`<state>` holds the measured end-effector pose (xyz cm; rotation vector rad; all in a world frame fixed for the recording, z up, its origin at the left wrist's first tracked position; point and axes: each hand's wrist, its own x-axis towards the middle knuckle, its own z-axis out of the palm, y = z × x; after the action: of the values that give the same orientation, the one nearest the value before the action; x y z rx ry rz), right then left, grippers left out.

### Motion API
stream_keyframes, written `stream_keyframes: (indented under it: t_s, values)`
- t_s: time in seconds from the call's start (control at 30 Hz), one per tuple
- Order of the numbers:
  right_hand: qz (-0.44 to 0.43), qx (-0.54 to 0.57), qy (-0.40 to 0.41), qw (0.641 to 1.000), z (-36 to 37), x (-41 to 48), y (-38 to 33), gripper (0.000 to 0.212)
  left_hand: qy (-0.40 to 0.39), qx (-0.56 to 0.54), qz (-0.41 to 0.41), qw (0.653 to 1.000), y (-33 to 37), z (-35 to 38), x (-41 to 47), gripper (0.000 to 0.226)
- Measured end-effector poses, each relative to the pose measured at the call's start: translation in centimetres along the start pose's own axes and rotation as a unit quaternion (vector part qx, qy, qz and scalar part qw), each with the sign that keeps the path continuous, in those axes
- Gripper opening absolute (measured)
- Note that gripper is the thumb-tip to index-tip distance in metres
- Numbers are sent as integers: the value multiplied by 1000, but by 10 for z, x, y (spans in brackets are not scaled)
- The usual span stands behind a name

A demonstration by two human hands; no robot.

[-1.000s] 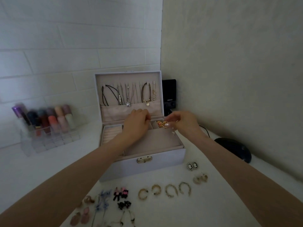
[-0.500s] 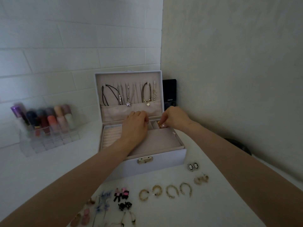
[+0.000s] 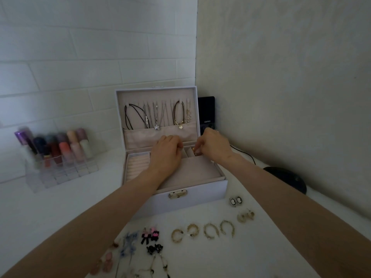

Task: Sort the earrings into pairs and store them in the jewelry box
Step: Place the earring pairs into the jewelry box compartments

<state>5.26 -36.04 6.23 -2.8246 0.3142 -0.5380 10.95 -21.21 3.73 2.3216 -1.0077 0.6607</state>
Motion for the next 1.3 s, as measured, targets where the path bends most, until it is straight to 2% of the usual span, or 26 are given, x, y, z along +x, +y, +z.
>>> stream_keyframes:
  t_s: [0.13,0.27,0.33,0.4,0.5,0.57,0.63,0.8,1.1,1.3]
  values:
    - [8,67,40,997,-23,-18,6,12,17,-24,51,998,7,-3,-1,9]
    - [10,94,29,995,-42,-49,24,9,19,-55,116,992,31,-11,-4,7]
    - [21,104,11,994,-46,-65,35,9,-18,-115,122,986,49,-15,-13,9]
    - [33,119,-8,992,-49,-80,47,13,-75,-157,121,977,65,-17,-21,21]
    - [35,136,-89,986,-52,-100,64,28,-97,-99,206,969,79,-13,-29,35]
    - [41,142,-172,974,-50,-111,70,26,-87,-38,282,955,85,-6,-35,35]
    - [56,151,-225,961,-46,-118,71,23,-87,14,317,944,89,8,-43,35]
    - [49,160,-214,962,-37,-122,69,23,-110,98,302,942,94,24,-48,38]
    - [58,196,-192,960,-27,-119,71,33,-92,60,276,955,97,30,-44,21]
    - [75,304,-175,934,-37,-116,72,25,-85,-34,262,961,94,26,-43,15]
